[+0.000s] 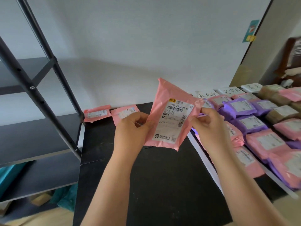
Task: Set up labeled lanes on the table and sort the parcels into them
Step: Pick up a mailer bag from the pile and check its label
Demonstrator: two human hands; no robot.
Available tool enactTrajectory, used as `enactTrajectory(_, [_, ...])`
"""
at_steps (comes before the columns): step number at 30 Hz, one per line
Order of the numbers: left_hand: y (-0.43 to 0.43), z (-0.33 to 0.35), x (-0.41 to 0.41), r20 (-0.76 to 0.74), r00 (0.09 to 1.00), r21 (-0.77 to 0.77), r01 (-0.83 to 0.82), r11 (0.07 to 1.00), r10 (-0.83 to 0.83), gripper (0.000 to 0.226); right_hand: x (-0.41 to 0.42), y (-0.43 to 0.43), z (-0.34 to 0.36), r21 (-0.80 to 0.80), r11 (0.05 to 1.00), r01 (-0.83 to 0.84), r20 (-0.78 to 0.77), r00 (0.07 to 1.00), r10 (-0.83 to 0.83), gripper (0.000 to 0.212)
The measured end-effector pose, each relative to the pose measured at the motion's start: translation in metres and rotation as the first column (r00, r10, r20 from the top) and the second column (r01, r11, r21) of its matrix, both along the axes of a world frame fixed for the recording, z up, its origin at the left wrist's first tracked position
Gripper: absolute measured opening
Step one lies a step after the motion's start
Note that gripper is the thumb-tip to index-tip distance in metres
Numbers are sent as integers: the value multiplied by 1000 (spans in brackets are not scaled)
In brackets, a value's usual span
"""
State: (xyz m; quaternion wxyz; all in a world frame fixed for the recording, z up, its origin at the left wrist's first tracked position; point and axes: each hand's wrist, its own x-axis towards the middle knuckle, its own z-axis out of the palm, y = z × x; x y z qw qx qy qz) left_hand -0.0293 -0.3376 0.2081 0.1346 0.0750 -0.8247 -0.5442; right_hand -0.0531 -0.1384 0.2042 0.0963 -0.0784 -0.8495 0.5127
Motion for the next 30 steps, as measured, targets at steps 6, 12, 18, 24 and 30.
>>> enactTrajectory(6, [17,-23,-12,79,994,-74,80,994,-74,8,11,18,-23,-22,992,127,24,992,-126,36])
enactTrajectory(12, [54,-43,-23,151,960,-49,245,968,-235,10,38,49,-40,-1,950,312,21,950,-312,56])
enactTrajectory(18, [103,-61,-20,215,911,-62,373,926,-353,9,69,98,-58,15,933,359,75,930,-359,32])
enactTrajectory(24, [166,-80,-14,311,853,-109,469,877,-418,9,82,155,-88,-32,912,408,172,901,-397,13])
enactTrajectory(30, [239,-109,-10,376,853,-158,444,882,-362,9,84,233,-113,46,927,372,255,893,-371,10])
